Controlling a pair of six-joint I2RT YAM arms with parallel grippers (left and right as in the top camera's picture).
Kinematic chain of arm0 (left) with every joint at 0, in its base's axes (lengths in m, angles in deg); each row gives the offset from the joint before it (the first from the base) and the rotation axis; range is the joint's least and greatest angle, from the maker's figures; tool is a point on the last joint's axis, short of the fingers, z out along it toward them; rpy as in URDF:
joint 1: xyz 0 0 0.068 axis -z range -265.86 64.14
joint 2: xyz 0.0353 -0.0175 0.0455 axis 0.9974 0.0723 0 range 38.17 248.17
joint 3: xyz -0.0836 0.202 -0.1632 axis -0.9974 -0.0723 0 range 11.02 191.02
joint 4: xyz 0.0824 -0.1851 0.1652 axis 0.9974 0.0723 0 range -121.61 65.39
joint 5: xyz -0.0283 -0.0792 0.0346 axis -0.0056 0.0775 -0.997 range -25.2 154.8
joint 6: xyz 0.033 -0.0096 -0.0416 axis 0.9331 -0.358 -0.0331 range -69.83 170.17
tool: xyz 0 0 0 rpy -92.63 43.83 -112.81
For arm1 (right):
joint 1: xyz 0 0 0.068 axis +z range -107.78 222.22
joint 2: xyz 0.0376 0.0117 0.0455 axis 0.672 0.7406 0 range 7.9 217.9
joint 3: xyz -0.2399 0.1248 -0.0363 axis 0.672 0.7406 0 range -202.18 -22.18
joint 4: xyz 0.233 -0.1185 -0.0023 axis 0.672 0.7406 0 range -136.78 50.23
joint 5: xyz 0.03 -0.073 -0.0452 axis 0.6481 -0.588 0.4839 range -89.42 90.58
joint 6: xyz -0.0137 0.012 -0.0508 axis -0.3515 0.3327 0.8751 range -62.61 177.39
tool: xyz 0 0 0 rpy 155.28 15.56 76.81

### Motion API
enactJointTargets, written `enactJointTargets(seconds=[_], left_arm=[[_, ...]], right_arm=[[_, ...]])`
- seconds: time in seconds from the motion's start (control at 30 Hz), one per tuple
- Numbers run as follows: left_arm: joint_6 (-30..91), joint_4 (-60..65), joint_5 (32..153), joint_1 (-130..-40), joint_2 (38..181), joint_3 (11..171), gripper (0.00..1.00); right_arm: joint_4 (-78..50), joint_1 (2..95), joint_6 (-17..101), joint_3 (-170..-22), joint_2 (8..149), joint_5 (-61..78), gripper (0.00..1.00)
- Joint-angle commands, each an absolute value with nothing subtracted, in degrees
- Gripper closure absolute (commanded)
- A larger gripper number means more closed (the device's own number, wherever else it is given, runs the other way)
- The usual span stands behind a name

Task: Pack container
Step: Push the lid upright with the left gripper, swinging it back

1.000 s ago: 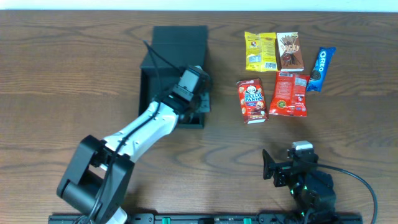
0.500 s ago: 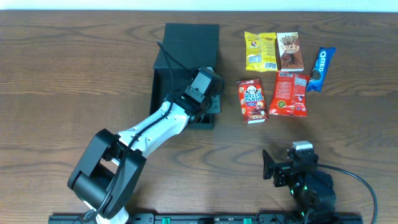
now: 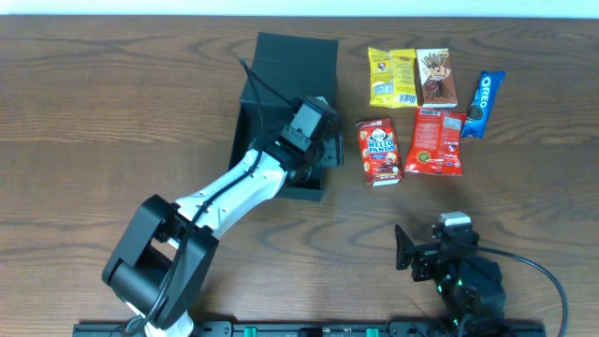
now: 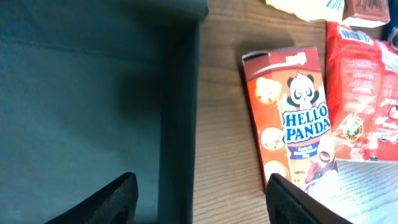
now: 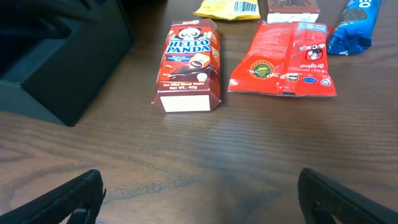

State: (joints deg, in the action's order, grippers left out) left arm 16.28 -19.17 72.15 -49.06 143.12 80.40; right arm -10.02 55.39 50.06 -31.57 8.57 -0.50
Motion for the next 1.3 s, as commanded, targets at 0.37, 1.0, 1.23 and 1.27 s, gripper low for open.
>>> enactJointTargets(seconds=[0.37, 1.0, 1.23, 1.27], left_arm=[[32.8, 7.4, 42.4, -56.5, 134.5, 92.0, 0.34], [36.5, 7.0, 60.6, -68.2, 146.8, 88.0, 0.35], [36.0, 7.1, 60.4, -68.6, 146.8, 88.0, 0.75], [35.5, 7.2, 60.4, -68.6, 146.8, 88.0, 0.76]], right_arm=[[-9.9, 54.9, 50.6, -31.0, 8.2, -0.7, 0.01], [-9.9, 54.9, 50.6, -31.0, 8.2, -0.7, 0.01], [-9.9, 54.9, 50.6, -31.0, 8.2, -0.7, 0.01], [-9.9, 54.9, 50.6, -31.0, 8.2, -0.7, 0.01]])
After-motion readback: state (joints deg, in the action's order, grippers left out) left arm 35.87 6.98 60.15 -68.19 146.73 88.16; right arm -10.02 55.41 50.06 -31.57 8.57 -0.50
